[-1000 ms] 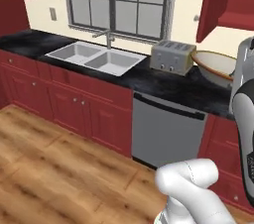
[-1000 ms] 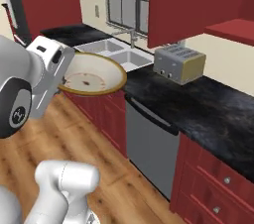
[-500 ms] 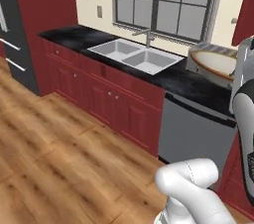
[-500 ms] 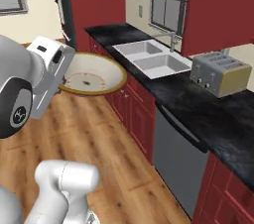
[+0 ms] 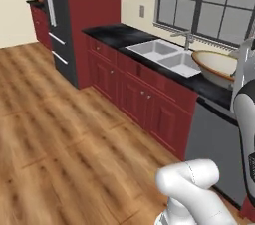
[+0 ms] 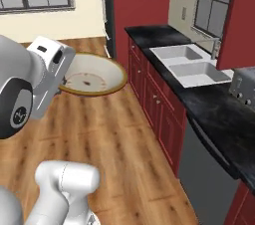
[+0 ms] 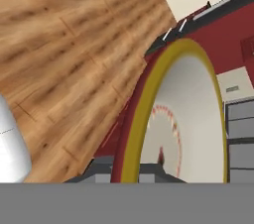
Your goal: Move the bowls from the cabinet to the plates on the dining table.
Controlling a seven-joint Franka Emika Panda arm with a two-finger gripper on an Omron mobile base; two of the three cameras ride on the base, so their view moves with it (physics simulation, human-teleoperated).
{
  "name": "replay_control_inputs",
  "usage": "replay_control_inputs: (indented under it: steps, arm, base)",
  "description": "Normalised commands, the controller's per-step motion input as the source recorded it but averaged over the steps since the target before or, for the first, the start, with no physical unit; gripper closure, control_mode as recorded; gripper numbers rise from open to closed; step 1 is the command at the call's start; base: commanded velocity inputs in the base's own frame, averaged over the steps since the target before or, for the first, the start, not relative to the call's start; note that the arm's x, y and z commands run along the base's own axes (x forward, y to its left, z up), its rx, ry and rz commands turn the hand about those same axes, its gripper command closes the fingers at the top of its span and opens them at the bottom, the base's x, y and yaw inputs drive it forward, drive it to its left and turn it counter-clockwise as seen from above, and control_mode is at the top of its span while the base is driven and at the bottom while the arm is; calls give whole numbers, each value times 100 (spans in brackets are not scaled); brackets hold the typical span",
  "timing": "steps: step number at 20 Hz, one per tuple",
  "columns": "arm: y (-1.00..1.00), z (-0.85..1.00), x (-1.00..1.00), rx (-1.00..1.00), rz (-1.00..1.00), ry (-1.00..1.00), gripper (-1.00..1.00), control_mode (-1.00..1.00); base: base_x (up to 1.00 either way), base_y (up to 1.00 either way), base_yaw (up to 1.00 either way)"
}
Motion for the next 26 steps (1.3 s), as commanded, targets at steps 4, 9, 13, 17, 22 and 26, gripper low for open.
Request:
replay_control_inputs:
  steps: [4, 9, 13, 17, 22, 26]
  arm:
    - [0, 0, 0, 0, 0, 0, 100, 100]
    - [0, 0, 0, 0, 0, 0, 100, 100]
    - [0, 0, 0, 0, 0, 0, 100, 100]
    - [0, 0, 0, 0, 0, 0, 100, 100]
    - [0, 0, 0, 0, 0, 0, 100, 100]
    - [0, 0, 0, 0, 0, 0, 100, 100]
  base:
    - [27, 20, 36]
    - [31, 18, 35]
    - [32, 18, 35]
    - [36, 17, 34]
    - [62, 8, 30]
    - [71, 8, 26]
